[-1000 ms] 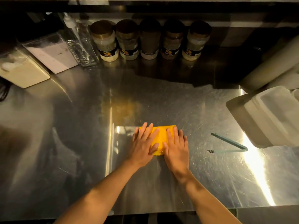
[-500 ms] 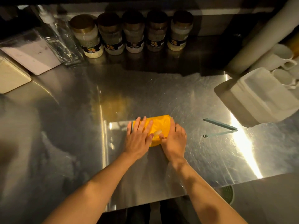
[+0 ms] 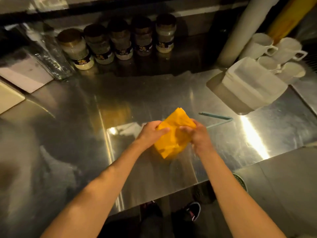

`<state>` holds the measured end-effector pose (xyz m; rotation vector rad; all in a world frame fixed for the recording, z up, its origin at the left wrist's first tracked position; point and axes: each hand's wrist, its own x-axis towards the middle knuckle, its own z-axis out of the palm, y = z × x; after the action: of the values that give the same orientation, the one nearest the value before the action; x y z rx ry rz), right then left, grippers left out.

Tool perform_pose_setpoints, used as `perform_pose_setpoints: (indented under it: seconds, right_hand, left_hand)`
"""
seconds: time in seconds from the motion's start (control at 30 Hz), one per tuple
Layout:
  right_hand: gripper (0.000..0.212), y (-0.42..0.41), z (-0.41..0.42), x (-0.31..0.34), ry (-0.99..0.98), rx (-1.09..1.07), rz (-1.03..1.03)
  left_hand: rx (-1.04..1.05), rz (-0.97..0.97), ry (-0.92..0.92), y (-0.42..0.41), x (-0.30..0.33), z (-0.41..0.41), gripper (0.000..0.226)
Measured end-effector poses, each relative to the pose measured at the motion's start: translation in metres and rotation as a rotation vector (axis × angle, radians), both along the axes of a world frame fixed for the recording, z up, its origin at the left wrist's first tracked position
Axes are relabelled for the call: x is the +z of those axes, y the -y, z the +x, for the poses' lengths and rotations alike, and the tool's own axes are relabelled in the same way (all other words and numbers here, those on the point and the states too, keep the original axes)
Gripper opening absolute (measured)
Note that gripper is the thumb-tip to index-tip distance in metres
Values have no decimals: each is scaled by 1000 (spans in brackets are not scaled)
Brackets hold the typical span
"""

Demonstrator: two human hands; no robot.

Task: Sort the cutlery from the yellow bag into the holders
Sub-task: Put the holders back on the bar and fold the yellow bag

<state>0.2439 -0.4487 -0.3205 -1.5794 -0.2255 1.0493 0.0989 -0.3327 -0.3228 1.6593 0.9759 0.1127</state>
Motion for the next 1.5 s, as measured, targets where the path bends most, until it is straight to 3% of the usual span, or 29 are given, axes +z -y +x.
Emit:
perform_pose_setpoints:
  seconds: [0.13, 0.2, 0.27, 0.37, 0.43, 0.47, 0.6, 0.73, 0.87, 0.93, 1.0, 1.2, 1.33, 1.5]
  right_hand:
    - [35, 35, 22, 12, -183, -301, 121]
    - [54, 55, 30, 17, -202, -338, 94]
    - [43, 79, 38, 23, -135, -368, 34]
    - [18, 117, 53, 29, 0, -433, -3]
    - [18, 143, 66, 30, 87, -486, -43]
    - [18, 161, 75, 30, 112, -536, -64]
    - [20, 224, 102, 26, 104, -760, -91]
    - [7, 277, 121, 11, 66, -818, -163]
    - [34, 308, 128, -15, 58, -819, -322]
    - [30, 319, 127, -28, 47, -866, -355]
    - [24, 324, 123, -36, 50, -915, -399]
    - [15, 336, 101, -68, -45, -1109, -418]
    - [24, 350, 90, -93, -201, -1216, -465]
    - [10, 367, 90, -136, -416, -1222, -407]
  left_hand:
    - [83, -119, 127, 32, 16, 42, 14]
    - [93, -184, 174, 56, 24, 67, 24]
    - [91, -258, 196, 86, 25, 96, 45]
    - [64, -271, 149, 133, 24, 136, 38]
    - [-6, -279, 142, 160, 28, 159, 54]
    - [-63, -279, 137, 177, 29, 173, 57]
    - [-278, -210, 85, 229, 25, 212, 26]
    - [-416, -158, 42, 277, 14, 239, 25]
    - [-490, -60, 35, 304, -7, 259, 36]
    - [-554, -41, 25, 318, -17, 265, 27]
    - [-574, -36, 32, 325, -23, 263, 31]
    - [-660, -115, -119, 331, -69, 254, 33]
    - [-796, -306, -320, 340, -91, 239, 25]
    - [-637, -310, -380, 360, -136, 250, 20]
